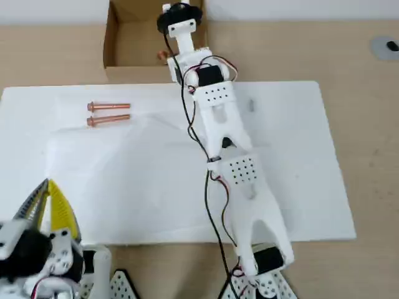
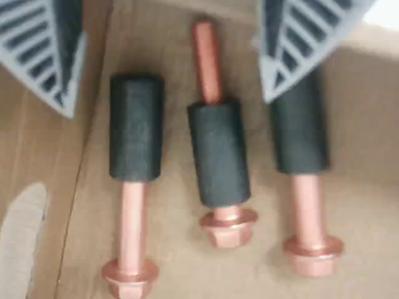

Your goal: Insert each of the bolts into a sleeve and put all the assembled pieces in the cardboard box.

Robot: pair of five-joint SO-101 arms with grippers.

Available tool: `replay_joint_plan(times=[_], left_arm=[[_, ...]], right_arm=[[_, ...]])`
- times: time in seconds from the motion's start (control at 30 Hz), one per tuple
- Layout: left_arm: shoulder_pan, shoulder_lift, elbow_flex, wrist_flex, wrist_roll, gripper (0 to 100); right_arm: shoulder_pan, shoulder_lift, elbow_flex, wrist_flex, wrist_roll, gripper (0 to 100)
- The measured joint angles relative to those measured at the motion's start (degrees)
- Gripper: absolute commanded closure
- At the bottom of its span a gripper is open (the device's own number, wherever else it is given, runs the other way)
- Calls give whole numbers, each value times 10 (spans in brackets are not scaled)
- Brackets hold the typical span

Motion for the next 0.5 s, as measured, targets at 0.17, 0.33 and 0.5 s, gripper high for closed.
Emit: replay_joint_plan(times=[0.17,0.33,0.5], left_arm=[[0,56,14,-4,64,990],[0,207,9,-62,145,990],[0,358,-31,-106,217,990]], right_arm=[[-2,-18,-37,82,0,763],[-3,-113,-38,175,0,763],[-3,-230,-40,273,0,763]])
